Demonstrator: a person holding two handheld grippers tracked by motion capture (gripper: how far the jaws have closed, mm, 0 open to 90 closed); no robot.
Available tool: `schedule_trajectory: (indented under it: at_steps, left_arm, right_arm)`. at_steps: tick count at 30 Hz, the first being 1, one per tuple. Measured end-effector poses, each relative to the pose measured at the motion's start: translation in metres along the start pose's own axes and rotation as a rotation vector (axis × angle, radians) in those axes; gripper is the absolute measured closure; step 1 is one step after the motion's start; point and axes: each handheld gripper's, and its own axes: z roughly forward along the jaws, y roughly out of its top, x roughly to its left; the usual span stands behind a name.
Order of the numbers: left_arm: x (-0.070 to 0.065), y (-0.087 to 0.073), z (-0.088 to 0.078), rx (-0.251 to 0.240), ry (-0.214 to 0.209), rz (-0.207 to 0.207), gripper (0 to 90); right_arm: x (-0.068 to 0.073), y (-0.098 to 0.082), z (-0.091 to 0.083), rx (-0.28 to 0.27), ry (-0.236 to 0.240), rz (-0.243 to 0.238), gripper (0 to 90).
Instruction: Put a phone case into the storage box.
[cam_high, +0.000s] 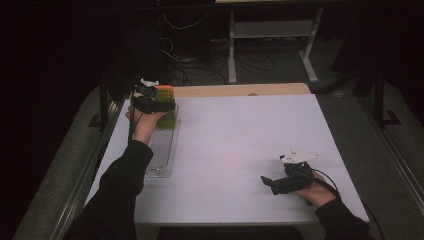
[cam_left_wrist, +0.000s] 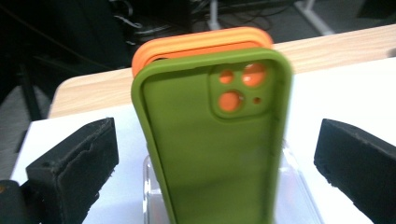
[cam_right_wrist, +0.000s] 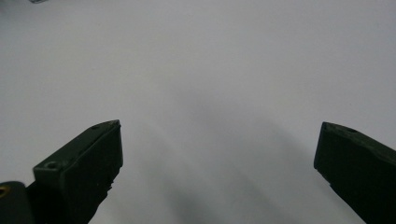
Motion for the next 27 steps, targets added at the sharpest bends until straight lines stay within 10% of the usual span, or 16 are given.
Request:
schedule_trajectory:
  at_steps: [27]
  left_arm:
    - [-0.029,-0.004,-0.063,-0.06,-0.41,0.194,0.0]
  right_arm:
    - [0.0,0.003,-0.002,-0.013,0.005,-0.006,0.3]
